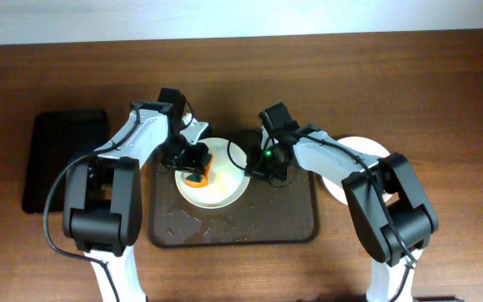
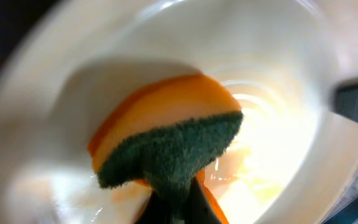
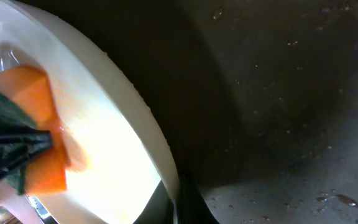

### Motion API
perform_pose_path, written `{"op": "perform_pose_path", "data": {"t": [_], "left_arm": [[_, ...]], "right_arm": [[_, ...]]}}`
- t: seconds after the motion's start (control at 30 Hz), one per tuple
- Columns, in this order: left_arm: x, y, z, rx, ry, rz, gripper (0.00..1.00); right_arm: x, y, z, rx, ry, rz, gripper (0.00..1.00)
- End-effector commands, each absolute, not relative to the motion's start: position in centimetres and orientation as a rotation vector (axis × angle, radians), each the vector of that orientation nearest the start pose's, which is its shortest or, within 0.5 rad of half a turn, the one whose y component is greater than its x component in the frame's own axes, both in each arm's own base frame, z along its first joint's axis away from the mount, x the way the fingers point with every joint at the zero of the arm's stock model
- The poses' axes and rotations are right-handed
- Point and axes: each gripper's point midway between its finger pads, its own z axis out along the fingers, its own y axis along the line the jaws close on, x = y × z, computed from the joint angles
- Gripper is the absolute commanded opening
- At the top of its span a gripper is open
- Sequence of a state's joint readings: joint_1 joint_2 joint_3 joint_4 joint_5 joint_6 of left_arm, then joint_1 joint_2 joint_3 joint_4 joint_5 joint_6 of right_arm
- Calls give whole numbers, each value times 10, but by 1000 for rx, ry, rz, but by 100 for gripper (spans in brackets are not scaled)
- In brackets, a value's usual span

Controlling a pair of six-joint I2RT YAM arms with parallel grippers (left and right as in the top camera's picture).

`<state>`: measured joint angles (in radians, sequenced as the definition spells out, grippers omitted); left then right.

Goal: Clean dirty plates on tray and stack at the side
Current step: 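Scrub the plate on the tray with the sponge in the left gripper, then lift the plate with the right gripper and stack it on the right plates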

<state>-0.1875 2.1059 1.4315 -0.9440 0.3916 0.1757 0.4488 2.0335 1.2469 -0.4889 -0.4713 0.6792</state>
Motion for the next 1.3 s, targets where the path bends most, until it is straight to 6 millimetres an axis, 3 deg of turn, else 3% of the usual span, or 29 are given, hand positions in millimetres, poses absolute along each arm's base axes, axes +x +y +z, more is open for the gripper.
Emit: {"op": "perform_pose_path", "data": {"t": [0.0,0.03,0.1,0.13,0.2,0.3,0.4,0.5,0.6,0.63,0.67,0.7,0.73,0.8,0.87,0.97,1.03,1.13,1.27], "left_arm": [[340,-153,-38,588,3096,-751,0],[361,-143,-46,441,3092,-594,0],[386,-123,-50,258,3076,-365,0],[403,-96,-45,127,3063,-101,0],[424,-53,-6,-86,3012,306,0],[433,-53,35,-103,3017,323,0],[430,-80,80,51,3082,112,0],[421,-91,126,161,3102,16,0],[414,-113,164,292,3034,-16,0],[409,-122,181,323,2989,-29,0],[404,-127,192,342,2961,-37,0],[400,-128,205,347,2935,-45,0],[395,-126,216,344,2914,-50,0],[389,-121,236,340,2870,-42,0],[388,-116,243,330,2845,-5,0],[402,-110,246,297,2799,18,0],[409,-112,245,288,2782,0,0],[422,-115,224,292,2806,6,0],[436,-122,188,293,2868,-38,0]], "right_arm": [[333,228,-31,360,3088,686,4],[333,228,-31,360,3088,686,4],[334,228,-31,360,3086,687,4],[334,229,-31,358,3085,688,4],[334,229,-31,358,3084,688,4],[334,229,-31,358,3084,688,4],[337,230,-30,353,3073,695,4],[340,232,-28,316,3057,713,22],[350,236,-23,287,3018,734,27],[352,237,-23,254,3009,736,23],[350,236,-23,255,3016,732,11],[349,236,-23,258,3023,729,4],[347,235,-23,256,3031,724,4],[343,229,2,182,3012,689,4],[340,208,35,153,2971,536,4],[326,152,114,141,2804,166,4],[315,134,151,96,2668,-43,4],[295,119,186,74,2402,-477,4],[281,130,240,-42,2028,-708,4]]}}
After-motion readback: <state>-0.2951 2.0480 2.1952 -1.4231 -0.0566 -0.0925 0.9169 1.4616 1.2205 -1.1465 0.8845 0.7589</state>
